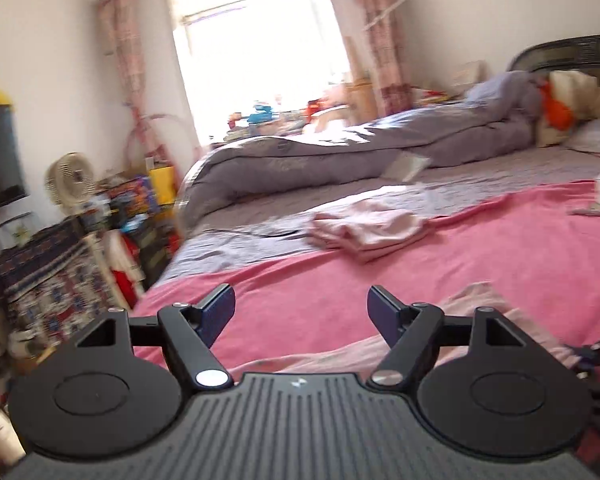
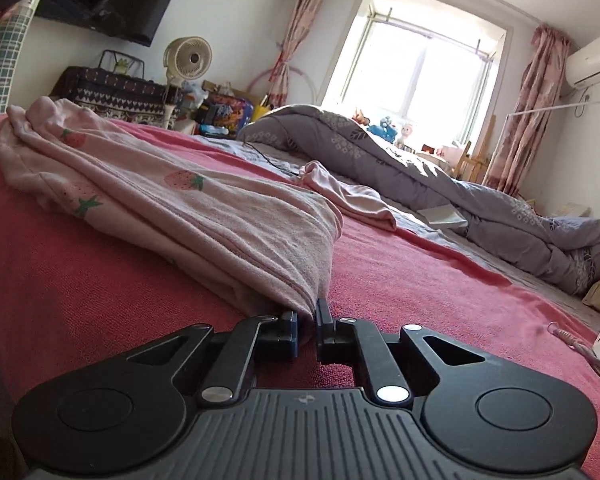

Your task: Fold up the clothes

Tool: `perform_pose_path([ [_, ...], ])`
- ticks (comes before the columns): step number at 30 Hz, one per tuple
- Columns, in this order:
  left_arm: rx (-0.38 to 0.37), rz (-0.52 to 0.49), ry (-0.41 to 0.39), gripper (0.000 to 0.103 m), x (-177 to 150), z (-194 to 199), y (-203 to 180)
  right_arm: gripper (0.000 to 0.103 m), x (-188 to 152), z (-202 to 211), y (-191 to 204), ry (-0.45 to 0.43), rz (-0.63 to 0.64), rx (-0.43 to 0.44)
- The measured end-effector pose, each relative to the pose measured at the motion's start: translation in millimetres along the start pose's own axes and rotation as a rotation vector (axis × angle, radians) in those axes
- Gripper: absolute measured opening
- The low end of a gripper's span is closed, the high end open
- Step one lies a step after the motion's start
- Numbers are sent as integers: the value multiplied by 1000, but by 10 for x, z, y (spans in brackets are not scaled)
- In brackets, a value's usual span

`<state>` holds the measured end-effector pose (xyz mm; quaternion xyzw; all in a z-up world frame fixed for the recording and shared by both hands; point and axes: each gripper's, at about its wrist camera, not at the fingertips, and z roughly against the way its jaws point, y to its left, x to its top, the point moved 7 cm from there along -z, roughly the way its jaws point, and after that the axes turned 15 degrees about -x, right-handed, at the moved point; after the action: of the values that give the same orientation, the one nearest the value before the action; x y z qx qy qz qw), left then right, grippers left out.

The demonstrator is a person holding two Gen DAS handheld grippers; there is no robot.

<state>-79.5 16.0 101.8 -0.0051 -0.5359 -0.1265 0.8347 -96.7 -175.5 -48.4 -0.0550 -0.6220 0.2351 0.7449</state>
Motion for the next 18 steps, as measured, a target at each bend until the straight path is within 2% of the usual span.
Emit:
perform_pose_path([
  [1, -65, -26, 35, 76, 66, -226, -180, 11, -12, 1, -3, -11, -6, -3],
  [3, -148, -77, 134, 76, 110, -667, -434, 11, -39, 1, -21, -29, -26, -2],
  [6, -208, -140, 323, 76, -21, -1284, -700, 11, -73, -26, -92, -39, -96, 17],
  [8, -213, -155, 437, 77, -185, -1581, -793, 12, -92, -42, -131, -50, -135, 33],
  [9, -204, -149, 469, 78, -238, -1672, -815, 12, -102, -49, -144, -56, -147, 38],
  [11, -195, -122, 503, 88, -269, -1803, -827, 12, -115, -47, -161, -71, -167, 44],
  [13, -208, -77, 519, 88, -275, -1889, -820, 12, -132, -44, -178, -84, -178, 48],
  [15, -244, -28, 521, 79, -294, -1923, -829, 12, -148, -39, -194, -96, -186, 51],
  [16, -265, -7, 523, 62, -304, -1934, -847, 12, -150, -33, -194, -101, -189, 51],
  [17, -286, 14, 526, 52, -314, -1944, -865, 12, -153, -29, -194, -105, -192, 51],
  [18, -296, 24, 525, 48, -315, -1960, -885, 12, -159, -20, -196, -109, -194, 51],
])
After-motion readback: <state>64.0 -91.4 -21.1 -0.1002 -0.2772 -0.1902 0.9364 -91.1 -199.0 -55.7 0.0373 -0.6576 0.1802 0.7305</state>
